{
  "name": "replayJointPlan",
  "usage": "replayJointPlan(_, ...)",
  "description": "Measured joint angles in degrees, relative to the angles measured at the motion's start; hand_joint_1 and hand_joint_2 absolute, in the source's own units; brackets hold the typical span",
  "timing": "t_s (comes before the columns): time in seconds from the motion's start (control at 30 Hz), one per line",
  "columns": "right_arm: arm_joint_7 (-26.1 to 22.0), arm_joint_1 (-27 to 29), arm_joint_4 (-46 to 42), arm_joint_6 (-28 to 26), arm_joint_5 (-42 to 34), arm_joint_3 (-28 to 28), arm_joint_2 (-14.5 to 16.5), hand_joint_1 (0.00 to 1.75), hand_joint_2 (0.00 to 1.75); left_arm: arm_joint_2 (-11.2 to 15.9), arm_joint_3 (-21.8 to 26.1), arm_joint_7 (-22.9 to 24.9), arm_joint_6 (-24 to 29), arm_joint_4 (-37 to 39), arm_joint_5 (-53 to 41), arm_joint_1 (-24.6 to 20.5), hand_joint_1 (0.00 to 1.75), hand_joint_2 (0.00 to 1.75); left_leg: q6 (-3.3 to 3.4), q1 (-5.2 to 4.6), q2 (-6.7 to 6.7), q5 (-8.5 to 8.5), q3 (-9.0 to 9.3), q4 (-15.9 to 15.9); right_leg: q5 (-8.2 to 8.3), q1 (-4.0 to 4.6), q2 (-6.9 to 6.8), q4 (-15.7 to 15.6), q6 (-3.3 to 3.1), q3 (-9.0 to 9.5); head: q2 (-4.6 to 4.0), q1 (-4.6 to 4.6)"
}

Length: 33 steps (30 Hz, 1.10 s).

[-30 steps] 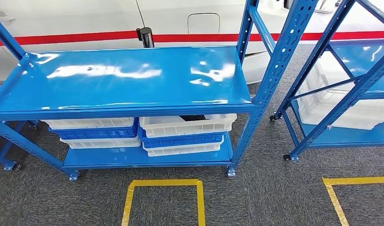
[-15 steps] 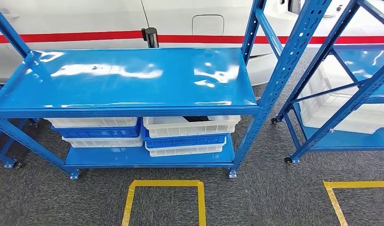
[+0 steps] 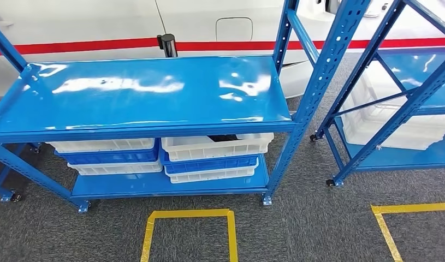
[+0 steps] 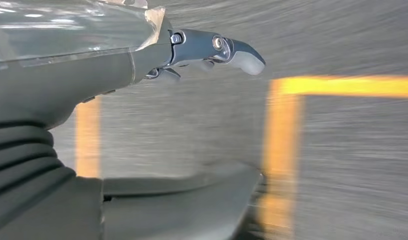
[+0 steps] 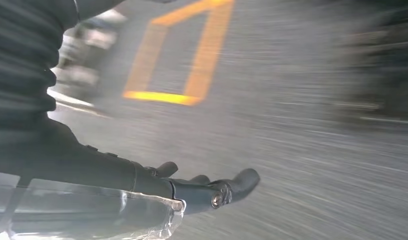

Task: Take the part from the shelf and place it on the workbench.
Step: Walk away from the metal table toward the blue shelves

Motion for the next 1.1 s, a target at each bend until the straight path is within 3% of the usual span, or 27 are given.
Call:
replayJointPlan(0.07,-0.1,-4.1,-3.9,0.0,-0.1,0.1,0.1,0.00,0.44,0.0,-0.2,0.2,0.0,4.0,0.1,4.1,0.00,1.75,-0.59,0.24,0.12,-1.73,-0.77,2.3,0.36,-0.72,1.01,-0.3,-0.78,-0.30,0.00,-0.15)
replayJointPlan(0.1,-0.1,-6.0,-5.8,0.0,-0.2,0.1,0.1,0.00,0.00,0.0,-0.3,0.3,0.0,5.7,0.1,5.9,0.00,1.75,-0.94,0.44,-0.25,-3.51,-2.19,5.3,0.44,-1.03,1.20,-0.5,-1.07,-0.31,0.00,-0.21)
replayJointPlan(0.17,-0.1,-9.1,-9.0,0.0,-0.2,0.1,0.1,0.00,0.00,0.0,-0.4,0.2,0.0,9.2,0.2,9.1,0.00,1.75,-1.53,0.78,-0.88,-7.41,-6.37,13.2,0.45,-0.95,1.21,-0.4,-1.28,-0.67,0.00,-0.29)
replayJointPlan(0.2,-0.1,-10.2,-10.2,0.0,-0.2,0.1,0.0,0.00,0.00,0.1,-0.4,0.2,0.0,10.5,0.2,10.2,0.00,1.75,-1.77,0.96,-0.94,-8.44,-8.03,16.3,0.45,-0.94,1.20,-0.4,-1.27,-0.87,0.00,-0.29)
replayJointPlan(0.23,-0.1,-10.8,-11.0,0.0,-0.2,0.1,0.0,0.00,0.00,0.2,-0.4,0.2,0.0,11.3,0.2,11.0,0.00,1.75,-1.96,1.15,-0.95,-8.38,-8.68,17.4,0.44,-0.98,1.19,-0.4,-1.26,-1.02,0.00,-0.29)
replayJointPlan(0.27,-0.1,-11.0,-11.4,0.0,-0.2,0.1,0.0,0.00,0.00,0.3,-0.4,0.2,0.0,11.8,0.2,11.3,0.00,1.75,-2.11,1.37,-0.93,-7.26,-8.11,16.3,0.44,-1.05,1.18,-0.4,-1.23,-1.09,0.00,-0.30)
replayJointPlan(0.33,0.0,-10.0,-11.0,0.0,-0.2,0.1,0.0,0.00,0.00,0.4,-0.4,0.2,0.0,11.2,0.2,10.4,0.00,1.75,-2.25,1.89,-0.84,-3.65,-3.80,8.6,0.37,-1.15,0.95,-0.4,-0.95,-0.83,0.00,-0.33)
replayJointPlan(0.4,0.1,-7.5,-9.0,0.1,-0.2,0.1,0.1,0.00,0.87,0.4,-0.4,0.1,-0.1,8.8,0.2,7.7,0.00,1.75,-1.97,2.06,-0.69,-1.48,0.35,2.0,0.13,-0.66,0.47,-0.1,-0.23,-0.89,0.00,-0.25)
replayJointPlan(0.47,0.2,-4.6,-6.0,0.1,-0.2,0.1,0.1,0.00,1.75,0.3,-0.4,0.0,-0.1,5.7,0.2,4.6,0.00,1.75,-1.28,1.66,-0.71,-1.18,1.31,0.7,0.10,-0.31,0.14,-0.1,0.63,-0.99,0.00,-0.11)
replayJointPlan(0.57,0.2,-0.3,-1.1,0.1,-0.2,0.2,0.2,0.00,1.75,0.1,-0.5,0.0,-0.1,0.6,0.2,0.3,0.00,1.75,0.11,1.43,-0.90,-0.66,1.22,0.2,-0.57,-0.55,0.07,1.2,1.38,-1.21,0.00,-0.04)
replayJointPlan(0.67,0.2,4.1,4.6,0.2,-0.2,0.2,0.1,0.00,1.75,0.2,-0.4,-0.1,-0.1,-5.1,0.2,-3.9,0.00,1.75,0.99,1.25,-1.52,-0.31,0.91,0.0,-5.27,-0.56,0.05,11.5,0.84,-6.46,0.00,0.11)
replayJointPlan(0.73,0.2,5.9,7.0,0.2,-0.2,0.2,0.0,0.00,1.75,0.2,-0.4,-0.1,-0.1,-7.4,0.2,-5.4,0.00,1.75,1.07,0.99,-2.02,-0.28,0.73,0.0,-7.09,-0.44,0.06,17.4,0.93,-9.65,0.00,0.14)
replayJointPlan(0.77,0.2,6.4,7.7,0.2,-0.2,0.2,-0.1,0.00,1.75,0.3,-0.4,-0.1,-0.1,-8.1,0.2,-5.8,0.00,1.75,1.06,0.90,-2.22,-0.29,0.74,0.0,-6.46,-0.37,0.05,16.9,1.27,-9.56,0.00,0.14)
replayJointPlan(0.8,0.2,6.5,8.0,0.2,-0.2,0.2,-0.2,0.00,1.75,0.3,-0.4,-0.1,-0.1,-8.3,0.2,-5.8,0.00,1.75,1.03,0.86,-2.32,-0.31,0.81,0.0,-5.21,-0.34,0.05,14.5,1.63,-8.47,0.00,0.14)
replayJointPlan(0.87,0.1,5.3,7.6,0.2,-0.2,0.2,-0.3,0.00,1.75,0.2,-0.5,0.0,-0.1,-7.7,0.2,-4.8,0.00,1.75,0.87,0.79,-2.26,-0.43,0.96,0.0,-1.56,-0.31,-0.06,5.6,2.12,-4.07,0.00,0.13)
replayJointPlan(0.93,0.1,3.3,6.1,0.2,-0.2,0.2,-0.2,0.00,1.75,0.2,-0.5,0.0,-0.1,-6.1,0.2,-3.1,0.00,1.75,1.05,0.43,-1.69,-0.98,0.95,0.2,0.48,-0.41,-0.05,0.4,1.79,-1.54,0.00,0.09)
replayJointPlan(0.97,0.0,2.2,5.3,0.2,-0.2,0.2,-0.1,0.00,1.75,0.2,-0.5,0.1,-0.1,-5.3,0.2,-2.2,0.00,1.75,1.20,0.24,-1.36,-1.24,0.96,0.2,0.71,-0.40,0.07,0.0,1.45,-1.50,0.00,-0.01)
replayJointPlan(1.03,0.0,0.3,3.9,0.2,-0.2,0.2,0.0,0.00,0.87,0.2,-0.5,0.1,-0.1,-3.8,0.2,-0.3,0.00,1.75,1.40,0.19,-1.04,-1.57,1.27,0.1,0.61,-0.18,0.33,-0.1,0.91,-1.67,0.00,-0.20)
replayJointPlan(1.1,0.0,-1.0,2.9,0.2,-0.2,0.2,0.0,0.00,0.00,0.1,-0.5,0.1,-0.1,-2.8,0.2,0.9,0.00,1.75,1.08,0.30,-1.19,-1.56,1.48,0.0,0.42,0.10,0.21,-0.1,0.64,-1.64,0.00,-0.27)
